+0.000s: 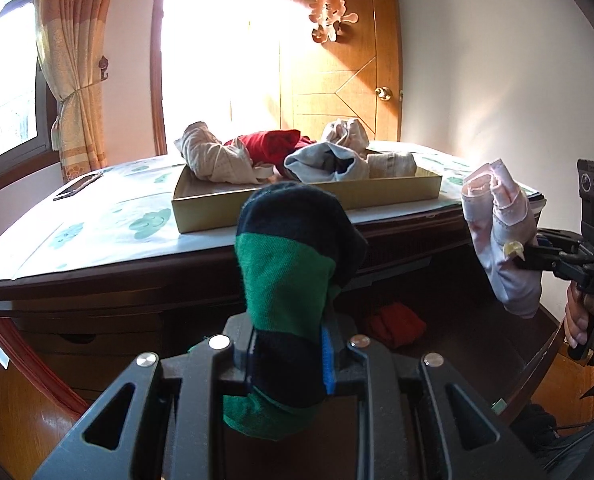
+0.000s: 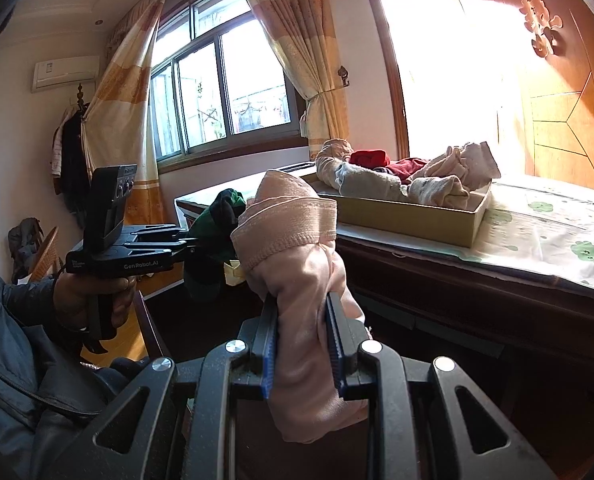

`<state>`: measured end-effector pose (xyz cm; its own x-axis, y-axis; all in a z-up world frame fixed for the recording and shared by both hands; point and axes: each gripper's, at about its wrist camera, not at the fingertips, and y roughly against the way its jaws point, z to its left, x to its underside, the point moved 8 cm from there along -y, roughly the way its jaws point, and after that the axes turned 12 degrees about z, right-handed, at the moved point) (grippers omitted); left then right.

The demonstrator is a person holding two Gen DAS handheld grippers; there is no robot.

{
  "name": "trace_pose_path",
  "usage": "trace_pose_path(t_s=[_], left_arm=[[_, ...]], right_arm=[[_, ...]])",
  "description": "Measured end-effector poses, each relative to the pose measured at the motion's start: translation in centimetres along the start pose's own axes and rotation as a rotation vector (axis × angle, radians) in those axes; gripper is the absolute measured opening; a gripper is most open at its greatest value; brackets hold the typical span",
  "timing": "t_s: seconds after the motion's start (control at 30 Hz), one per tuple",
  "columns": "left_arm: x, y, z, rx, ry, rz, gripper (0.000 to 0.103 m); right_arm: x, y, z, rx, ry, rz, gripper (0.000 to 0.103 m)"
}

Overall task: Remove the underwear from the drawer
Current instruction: 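Carry both held garments over the beige tray with both grippers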

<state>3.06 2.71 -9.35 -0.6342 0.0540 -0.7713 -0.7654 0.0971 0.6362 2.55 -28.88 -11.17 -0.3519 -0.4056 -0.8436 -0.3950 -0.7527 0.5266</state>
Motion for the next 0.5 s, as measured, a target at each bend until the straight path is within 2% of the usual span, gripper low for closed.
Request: trace_pose_path(t_s=[0.5], left_arm=[[-2.1, 1.6, 0.6, -0.013, -0.008, -0.044, 0.022]], right_arm=[[-2.3, 0.3, 0.6, -0.022, -0.001, -0.046, 0.024]])
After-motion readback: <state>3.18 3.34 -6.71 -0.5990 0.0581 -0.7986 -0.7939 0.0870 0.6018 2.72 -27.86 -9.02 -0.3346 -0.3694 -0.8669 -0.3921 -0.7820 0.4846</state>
